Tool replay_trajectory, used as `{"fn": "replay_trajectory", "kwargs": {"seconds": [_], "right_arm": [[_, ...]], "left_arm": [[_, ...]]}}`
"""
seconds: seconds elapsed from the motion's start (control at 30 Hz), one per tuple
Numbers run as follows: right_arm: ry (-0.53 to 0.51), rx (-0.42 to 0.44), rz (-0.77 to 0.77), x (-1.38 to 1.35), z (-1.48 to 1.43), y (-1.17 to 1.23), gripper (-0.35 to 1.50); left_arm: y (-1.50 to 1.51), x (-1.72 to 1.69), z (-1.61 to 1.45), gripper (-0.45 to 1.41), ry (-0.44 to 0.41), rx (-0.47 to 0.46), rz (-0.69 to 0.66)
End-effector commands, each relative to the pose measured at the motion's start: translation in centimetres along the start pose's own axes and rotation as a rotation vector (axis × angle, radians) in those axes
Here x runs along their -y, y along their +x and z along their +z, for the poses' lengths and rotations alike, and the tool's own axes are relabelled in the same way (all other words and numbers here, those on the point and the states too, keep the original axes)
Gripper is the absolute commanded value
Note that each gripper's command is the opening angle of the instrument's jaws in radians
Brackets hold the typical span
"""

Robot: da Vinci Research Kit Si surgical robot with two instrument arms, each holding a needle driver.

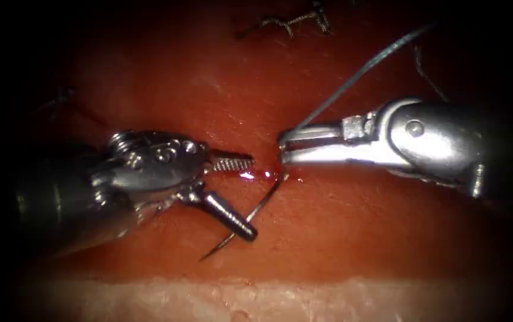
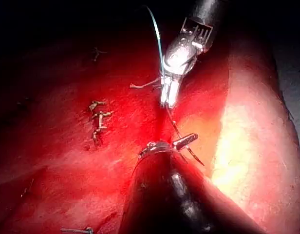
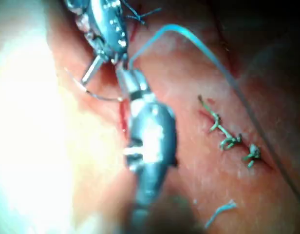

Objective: Wound Closure
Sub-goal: Pass the needle back to the left gripper to readjust.

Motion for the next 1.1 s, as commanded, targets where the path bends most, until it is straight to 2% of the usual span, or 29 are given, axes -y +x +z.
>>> {"fn": "replay_trajectory", "kwargs": {"seconds": [0.03,0.27,0.57,0.77,0.87,0.9,1.1], "right_arm": [[0.009,-0.008,-0.018,-0.02,0.08,-0.03,-0.35],[0.02,-0.031,-0.08,-0.01,0.11,0.03,-0.35],[0.019,-0.045,-0.131,0.0,0.11,0.08,-0.35],[0.031,-0.053,-0.157,0.04,0.12,0.12,-0.35],[0.03,-0.056,-0.158,0.04,0.13,0.13,-0.35],[0.03,-0.056,-0.158,0.04,0.13,0.13,-0.35],[0.034,-0.045,-0.158,0.04,0.12,0.12,-0.35]], "left_arm": [[0.02,0.05,0.06,0.95,-0.001,0.0,0.004],[-0.05,0.04,0.17,0.88,-0.005,0.007,0.015],[-0.06,-0.05,0.22,0.66,-0.046,0.031,0.034],[-0.08,-0.03,0.18,0.14,-0.057,0.038,0.045],[-0.05,-0.03,0.16,-0.38,-0.049,0.023,0.003],[-0.05,-0.04,0.15,-0.45,-0.053,0.019,-0.014],[-0.03,-0.07,0.11,-0.45,-0.065,-0.002,-0.098]]}}
